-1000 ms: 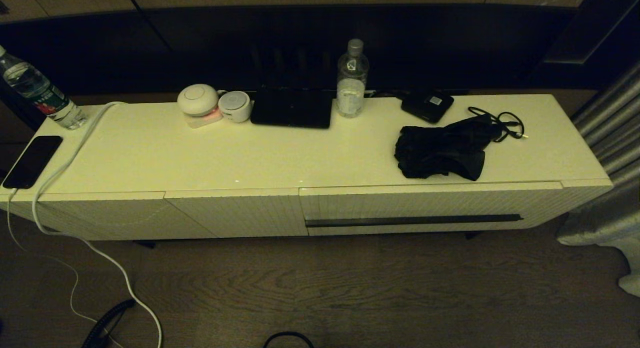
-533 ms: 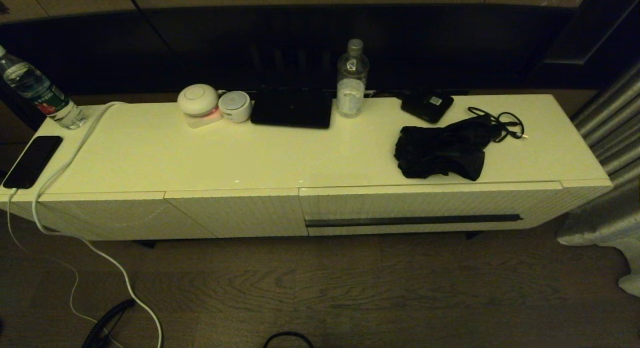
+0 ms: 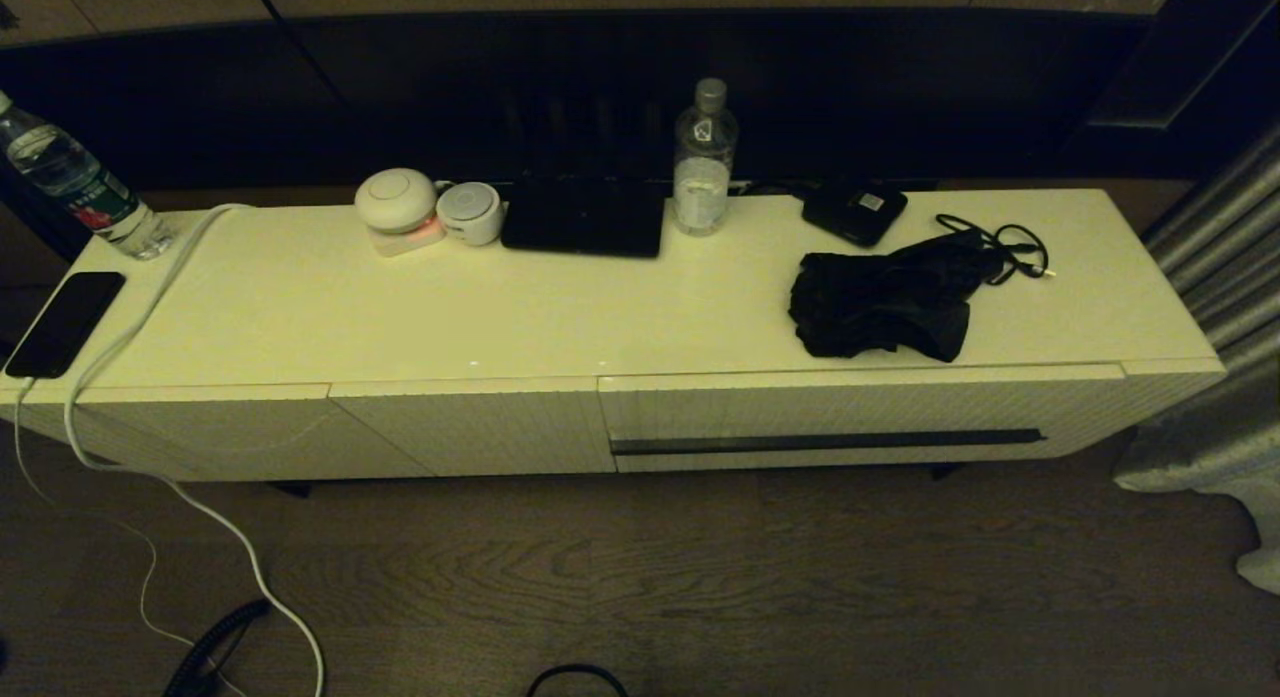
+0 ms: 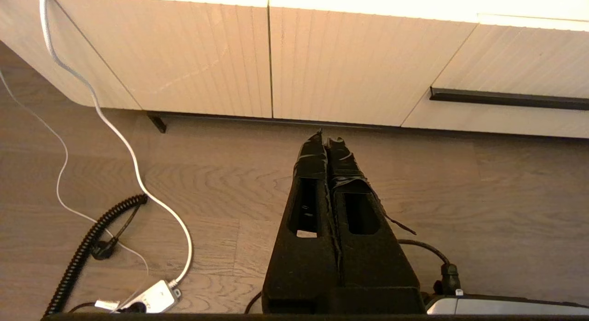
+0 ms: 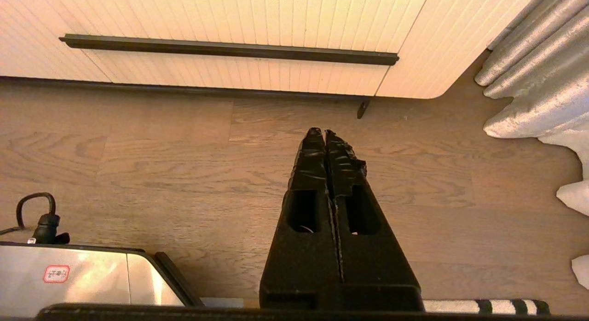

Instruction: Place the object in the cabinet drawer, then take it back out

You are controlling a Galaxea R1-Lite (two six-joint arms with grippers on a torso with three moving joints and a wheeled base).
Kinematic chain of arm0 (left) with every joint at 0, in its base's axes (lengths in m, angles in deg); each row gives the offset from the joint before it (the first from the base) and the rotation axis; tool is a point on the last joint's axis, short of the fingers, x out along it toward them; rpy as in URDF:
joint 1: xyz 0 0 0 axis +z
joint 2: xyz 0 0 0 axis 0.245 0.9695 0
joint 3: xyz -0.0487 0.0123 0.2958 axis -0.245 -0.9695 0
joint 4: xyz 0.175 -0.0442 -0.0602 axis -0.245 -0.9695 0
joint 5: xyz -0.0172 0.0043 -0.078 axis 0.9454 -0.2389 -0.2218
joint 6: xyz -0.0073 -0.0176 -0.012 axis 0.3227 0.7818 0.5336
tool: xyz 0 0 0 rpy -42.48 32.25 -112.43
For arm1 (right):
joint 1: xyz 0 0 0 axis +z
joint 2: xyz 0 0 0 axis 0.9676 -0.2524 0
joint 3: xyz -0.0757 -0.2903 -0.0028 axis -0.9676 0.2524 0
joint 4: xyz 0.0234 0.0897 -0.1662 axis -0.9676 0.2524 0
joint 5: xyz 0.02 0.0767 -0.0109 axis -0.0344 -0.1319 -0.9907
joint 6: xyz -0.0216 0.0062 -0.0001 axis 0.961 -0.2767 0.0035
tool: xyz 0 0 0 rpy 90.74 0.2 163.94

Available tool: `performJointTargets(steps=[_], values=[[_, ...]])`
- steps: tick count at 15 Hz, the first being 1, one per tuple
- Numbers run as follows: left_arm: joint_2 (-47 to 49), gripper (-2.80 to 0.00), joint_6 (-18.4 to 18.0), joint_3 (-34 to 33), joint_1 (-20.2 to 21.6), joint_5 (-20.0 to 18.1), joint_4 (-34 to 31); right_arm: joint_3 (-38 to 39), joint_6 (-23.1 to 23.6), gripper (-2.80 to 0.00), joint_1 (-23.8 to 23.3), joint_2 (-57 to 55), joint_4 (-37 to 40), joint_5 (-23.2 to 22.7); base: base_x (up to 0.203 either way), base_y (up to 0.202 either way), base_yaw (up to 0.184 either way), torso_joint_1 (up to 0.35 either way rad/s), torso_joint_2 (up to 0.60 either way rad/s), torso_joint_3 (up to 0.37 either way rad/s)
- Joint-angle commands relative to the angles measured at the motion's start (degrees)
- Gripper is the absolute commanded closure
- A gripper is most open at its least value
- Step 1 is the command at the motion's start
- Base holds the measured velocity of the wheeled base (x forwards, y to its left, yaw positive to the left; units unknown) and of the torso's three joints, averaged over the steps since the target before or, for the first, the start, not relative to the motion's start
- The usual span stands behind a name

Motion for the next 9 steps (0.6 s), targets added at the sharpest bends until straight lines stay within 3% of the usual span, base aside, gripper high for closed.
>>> performJointTargets(steps=[1, 9], values=[[-0.09, 0.0, 0.04, 0.0, 0.04, 0.01, 0.02, -0.03, 0.2, 0.0, 0.01, -0.13, 0.02, -0.02, 0.0, 0.0, 0.0, 0.0, 0.0, 0.0], [-0.09, 0.0, 0.04, -0.09, 0.04, 0.01, 0.02, -0.04, -0.4, 0.0, 0.01, -0.13, 0.01, -0.02, 0.0, 0.0, 0.0, 0.0, 0.0, 0.0]])
